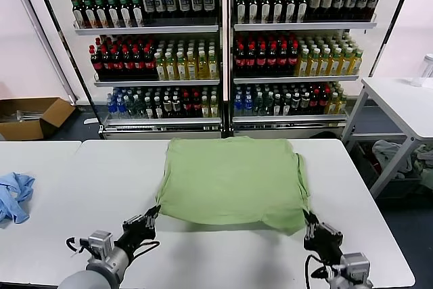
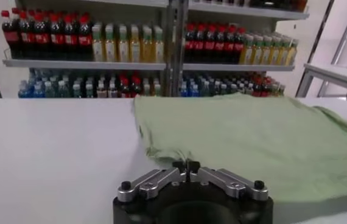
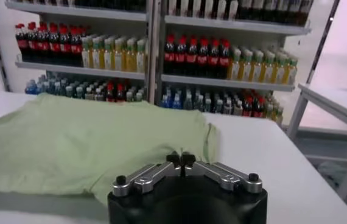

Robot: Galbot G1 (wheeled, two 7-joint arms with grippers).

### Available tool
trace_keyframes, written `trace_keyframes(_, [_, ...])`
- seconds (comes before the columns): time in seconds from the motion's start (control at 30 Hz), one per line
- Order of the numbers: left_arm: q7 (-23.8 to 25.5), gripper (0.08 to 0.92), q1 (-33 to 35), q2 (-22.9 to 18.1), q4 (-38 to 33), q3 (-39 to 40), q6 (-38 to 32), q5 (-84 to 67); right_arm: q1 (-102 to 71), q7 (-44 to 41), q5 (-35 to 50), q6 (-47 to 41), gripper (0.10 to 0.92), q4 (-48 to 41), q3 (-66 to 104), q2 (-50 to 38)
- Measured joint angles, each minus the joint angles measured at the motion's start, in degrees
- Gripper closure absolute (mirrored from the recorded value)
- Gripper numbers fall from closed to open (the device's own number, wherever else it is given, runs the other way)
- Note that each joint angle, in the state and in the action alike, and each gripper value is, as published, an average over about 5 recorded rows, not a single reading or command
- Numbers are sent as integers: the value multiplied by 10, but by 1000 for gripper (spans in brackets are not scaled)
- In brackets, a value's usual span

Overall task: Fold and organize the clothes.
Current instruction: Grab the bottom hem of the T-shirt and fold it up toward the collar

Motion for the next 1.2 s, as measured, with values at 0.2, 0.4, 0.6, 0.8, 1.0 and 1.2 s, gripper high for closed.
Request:
trace_keyframes(0.2, [-19,915,-67,-5,23,31,4,-16,63,-16,2,-4,913,-32,-7,-16])
trace_keyframes(0.4, [-33,915,-142,-16,63,70,6,-21,135,-35,2,-3,913,-87,-29,-17])
trace_keyframes(0.6, [-42,915,-210,-30,115,104,4,-19,207,-47,-3,1,913,-153,-68,-13])
trace_keyframes(0.8, [-45,915,-269,-44,176,132,-3,-7,273,-55,-16,9,913,-218,-106,-7])
trace_keyframes(1.0, [-49,915,-313,-57,235,151,-5,9,331,-57,-33,20,913,-279,-142,4])
trace_keyframes(1.2, [-52,915,-337,-62,275,161,-3,23,374,-62,-44,27,913,-326,-170,14])
